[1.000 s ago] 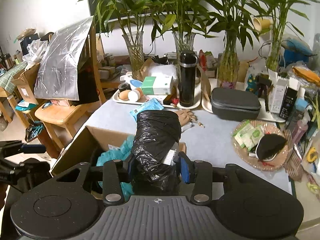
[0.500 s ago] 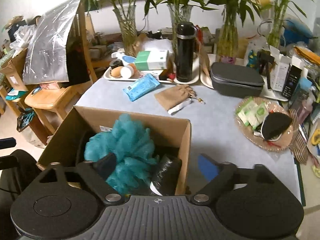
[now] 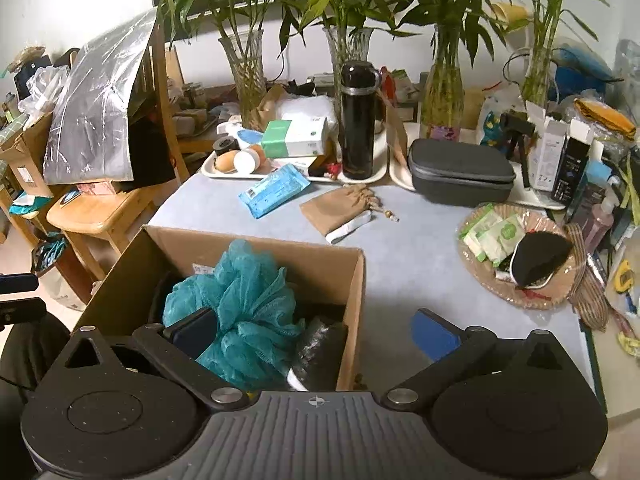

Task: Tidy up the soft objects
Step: 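Withdraw both grippers from the box back over the table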

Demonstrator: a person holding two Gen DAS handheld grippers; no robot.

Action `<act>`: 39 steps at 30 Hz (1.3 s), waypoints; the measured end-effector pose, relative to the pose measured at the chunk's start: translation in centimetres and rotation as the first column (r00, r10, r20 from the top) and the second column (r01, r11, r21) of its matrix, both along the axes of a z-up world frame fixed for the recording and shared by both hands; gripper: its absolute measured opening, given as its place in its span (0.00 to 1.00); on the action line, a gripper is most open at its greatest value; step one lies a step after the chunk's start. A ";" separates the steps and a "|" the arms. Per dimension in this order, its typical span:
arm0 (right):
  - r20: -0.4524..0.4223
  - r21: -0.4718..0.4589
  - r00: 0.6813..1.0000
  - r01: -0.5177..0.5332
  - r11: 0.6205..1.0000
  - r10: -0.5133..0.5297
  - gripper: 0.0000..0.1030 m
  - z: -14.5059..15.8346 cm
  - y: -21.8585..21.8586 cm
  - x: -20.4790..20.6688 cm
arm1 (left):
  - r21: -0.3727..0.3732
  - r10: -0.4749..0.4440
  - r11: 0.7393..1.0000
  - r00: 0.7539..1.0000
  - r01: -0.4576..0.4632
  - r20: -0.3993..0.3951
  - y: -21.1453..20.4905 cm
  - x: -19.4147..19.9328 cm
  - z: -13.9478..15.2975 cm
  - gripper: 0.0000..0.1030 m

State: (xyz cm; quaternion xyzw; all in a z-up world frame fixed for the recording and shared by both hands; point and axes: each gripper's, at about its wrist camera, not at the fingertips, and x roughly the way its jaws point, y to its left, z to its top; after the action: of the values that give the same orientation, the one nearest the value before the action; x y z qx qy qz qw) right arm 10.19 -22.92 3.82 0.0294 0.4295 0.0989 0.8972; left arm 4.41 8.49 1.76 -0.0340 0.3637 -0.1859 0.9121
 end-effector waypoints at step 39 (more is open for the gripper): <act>0.034 0.024 0.999 0.038 0.999 -0.039 1.00 -7.3 -3.0 7.7 | 0.023 0.036 0.999 0.999 -0.036 -0.018 -0.2 10.4 -2.3 0.73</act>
State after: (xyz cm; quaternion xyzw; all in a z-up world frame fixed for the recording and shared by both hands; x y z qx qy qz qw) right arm 17.93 -25.95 -3.47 0.0465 0.4119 0.0870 0.9059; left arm 14.82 8.31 -0.57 -0.0319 0.3737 -0.1650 0.9122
